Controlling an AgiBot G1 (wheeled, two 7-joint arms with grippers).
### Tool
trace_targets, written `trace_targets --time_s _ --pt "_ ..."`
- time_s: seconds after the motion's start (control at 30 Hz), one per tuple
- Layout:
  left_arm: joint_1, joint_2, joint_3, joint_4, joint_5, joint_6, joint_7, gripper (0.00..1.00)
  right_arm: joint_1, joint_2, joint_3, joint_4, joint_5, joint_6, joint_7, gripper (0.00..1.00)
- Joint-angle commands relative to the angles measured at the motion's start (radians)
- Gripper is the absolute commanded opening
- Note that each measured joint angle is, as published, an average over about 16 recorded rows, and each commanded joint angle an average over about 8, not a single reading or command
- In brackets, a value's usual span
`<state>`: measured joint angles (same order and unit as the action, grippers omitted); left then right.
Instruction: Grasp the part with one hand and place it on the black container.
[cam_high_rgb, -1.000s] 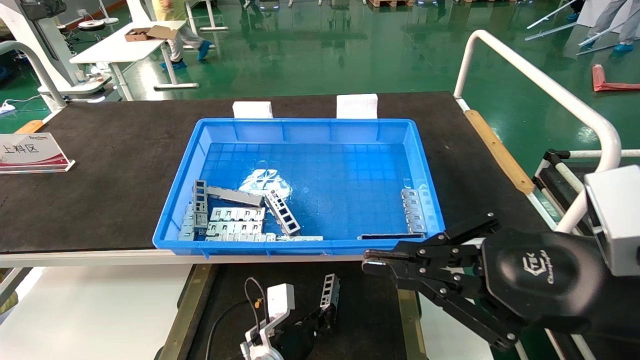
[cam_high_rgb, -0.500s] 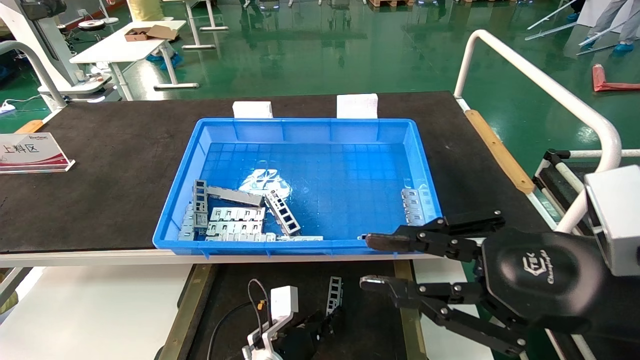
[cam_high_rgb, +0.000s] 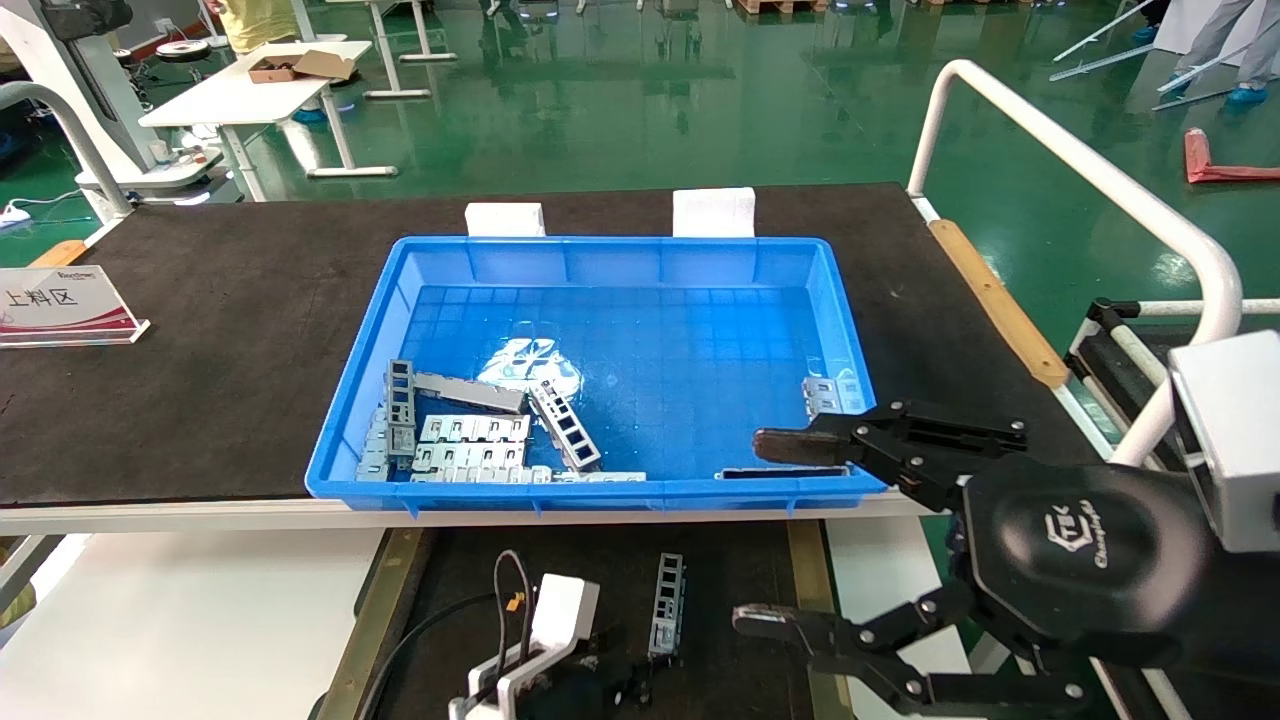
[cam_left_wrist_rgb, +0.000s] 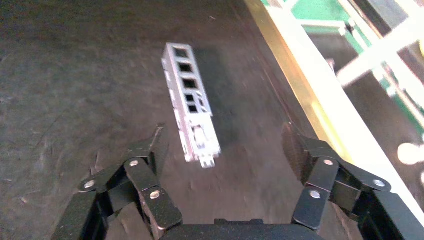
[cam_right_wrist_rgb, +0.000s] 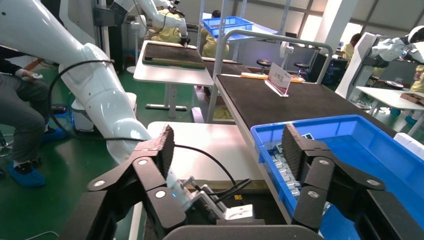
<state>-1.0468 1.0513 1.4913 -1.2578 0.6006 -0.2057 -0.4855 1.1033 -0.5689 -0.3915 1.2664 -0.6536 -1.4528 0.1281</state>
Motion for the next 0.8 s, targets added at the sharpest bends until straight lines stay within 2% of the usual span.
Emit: trace_targets --time_s 0.03,0.37,0.57,0.8 --pt "-0.005 -0.031 0.011 -0.028 0.02 0.024 0.019 1.0 0.0 0.0 0.0 0.0 0.0 0.0 0.0 1.0" --pt "-0.044 -0.167 -0.024 -0.089 0.098 0.23 0.082 1.0 0.0 0.0 0.0 0.0 0.0 0.0 0.0 1.0" --pt "-0.058 -0.229 -0.087 -0.095 0.127 0.384 0.146 1.0 0.0 0.0 0.0 0.0 0.0 0.0 0.0 1.0" --pt "-0.061 -0.284 -0.183 -0.098 0.125 0.559 0.269 1.0 0.0 0.0 0.0 0.0 0.0 0.0 0.0 1.0"
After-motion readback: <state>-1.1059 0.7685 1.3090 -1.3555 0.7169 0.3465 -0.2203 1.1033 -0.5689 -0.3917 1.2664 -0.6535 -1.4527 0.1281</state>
